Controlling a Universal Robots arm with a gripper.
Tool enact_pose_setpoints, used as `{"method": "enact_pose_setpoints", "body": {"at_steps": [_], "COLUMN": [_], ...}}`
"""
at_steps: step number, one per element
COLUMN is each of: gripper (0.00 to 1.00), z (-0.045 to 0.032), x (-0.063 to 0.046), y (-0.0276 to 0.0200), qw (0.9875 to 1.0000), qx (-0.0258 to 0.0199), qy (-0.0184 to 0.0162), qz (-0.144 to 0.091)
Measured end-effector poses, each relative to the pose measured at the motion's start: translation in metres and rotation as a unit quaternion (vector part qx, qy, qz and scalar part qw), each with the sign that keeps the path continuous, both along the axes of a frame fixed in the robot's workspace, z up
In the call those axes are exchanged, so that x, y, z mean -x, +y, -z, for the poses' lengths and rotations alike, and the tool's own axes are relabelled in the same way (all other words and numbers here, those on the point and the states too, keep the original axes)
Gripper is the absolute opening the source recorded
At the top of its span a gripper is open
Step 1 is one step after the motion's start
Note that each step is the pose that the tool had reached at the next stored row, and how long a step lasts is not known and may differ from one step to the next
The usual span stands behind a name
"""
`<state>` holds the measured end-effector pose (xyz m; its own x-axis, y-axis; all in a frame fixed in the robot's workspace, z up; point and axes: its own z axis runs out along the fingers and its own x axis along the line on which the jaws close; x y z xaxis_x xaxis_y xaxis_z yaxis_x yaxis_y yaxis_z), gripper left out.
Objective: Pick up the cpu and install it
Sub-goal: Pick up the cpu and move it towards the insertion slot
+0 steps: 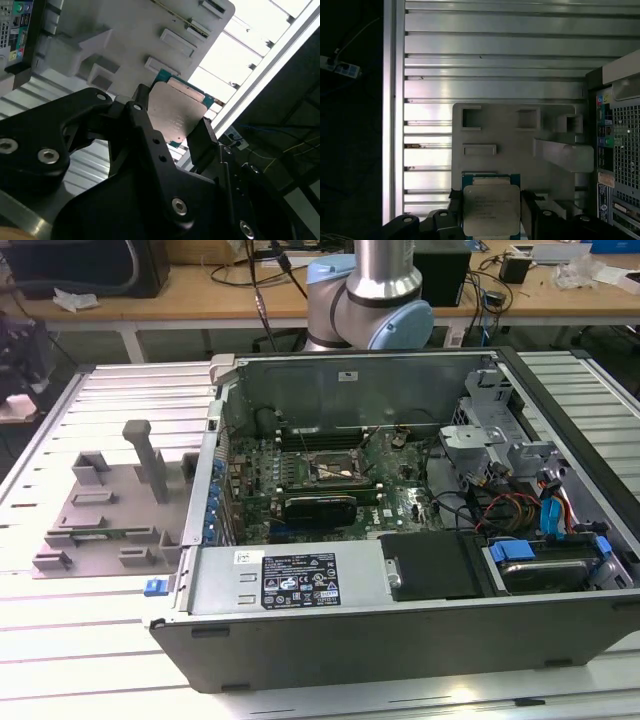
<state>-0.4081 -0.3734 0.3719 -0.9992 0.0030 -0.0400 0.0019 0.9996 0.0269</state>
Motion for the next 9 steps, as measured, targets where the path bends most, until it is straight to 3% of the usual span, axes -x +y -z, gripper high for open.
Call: {"method": "enact_pose_setpoints", "body": {"at_steps": [4, 7, 9], "gripper": [0.55, 0.55, 0.55], "z": [-0.0214, -0.0422, -0.0503], "x": [0.000, 0.000, -0.001], "y": [0.0001, 0.0002, 0.0002], "qw": [1.0000, 1.0000, 1.0000], "qx": [0.0000, 0.0000, 0.0000], "qy": [0.0000, 0.0000, 0.0000], "qz": [0.000, 0.000, 0.000]}}
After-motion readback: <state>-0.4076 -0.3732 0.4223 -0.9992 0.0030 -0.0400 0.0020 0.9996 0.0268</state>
